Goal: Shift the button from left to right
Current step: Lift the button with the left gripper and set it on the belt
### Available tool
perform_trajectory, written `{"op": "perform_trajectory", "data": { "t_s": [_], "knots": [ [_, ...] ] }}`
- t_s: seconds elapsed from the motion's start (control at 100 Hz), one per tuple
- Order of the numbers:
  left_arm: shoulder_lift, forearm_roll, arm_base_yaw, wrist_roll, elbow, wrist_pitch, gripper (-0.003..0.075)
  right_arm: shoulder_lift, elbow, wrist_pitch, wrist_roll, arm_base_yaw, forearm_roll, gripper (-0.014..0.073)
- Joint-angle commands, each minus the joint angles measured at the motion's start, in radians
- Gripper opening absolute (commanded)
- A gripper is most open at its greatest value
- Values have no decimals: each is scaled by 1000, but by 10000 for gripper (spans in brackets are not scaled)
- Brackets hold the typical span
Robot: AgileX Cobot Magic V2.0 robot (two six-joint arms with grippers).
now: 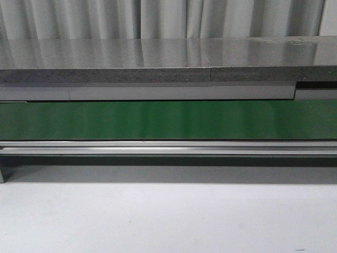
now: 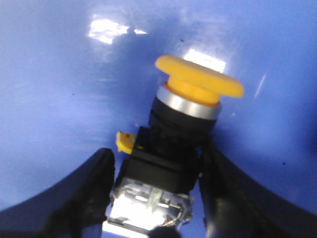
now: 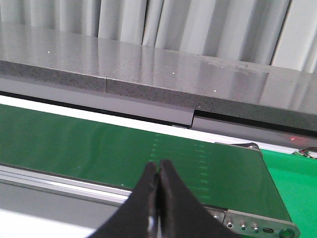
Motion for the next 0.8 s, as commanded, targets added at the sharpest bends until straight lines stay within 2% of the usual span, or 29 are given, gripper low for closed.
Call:
{"op": "perform_trajectory", "data": {
  "t_s": [0.0,0.2,0.4,0.52,0.62,0.79],
  "knots": [
    [-45,-14,3,0,-27,-12,216,-18,0,-82,0,-6,-9,-68],
    [-60,-27,3,0,-33,-3,5,-18,0,-82,0,-6,-9,-68],
    [-133,-47,3,0,-86,46,5,-18,0,-82,0,-6,-9,-68],
    [-198,-138,-5,38,-99,40,5,-18,0,-82,0,-6,-9,-68],
    [-238,-230,-34,125,-99,40,5,-18,0,-82,0,-6,-9,-68],
    [-253,-243,-108,130,-98,40,5,-18,0,-82,0,-6,-9,-68]
  ]
}}
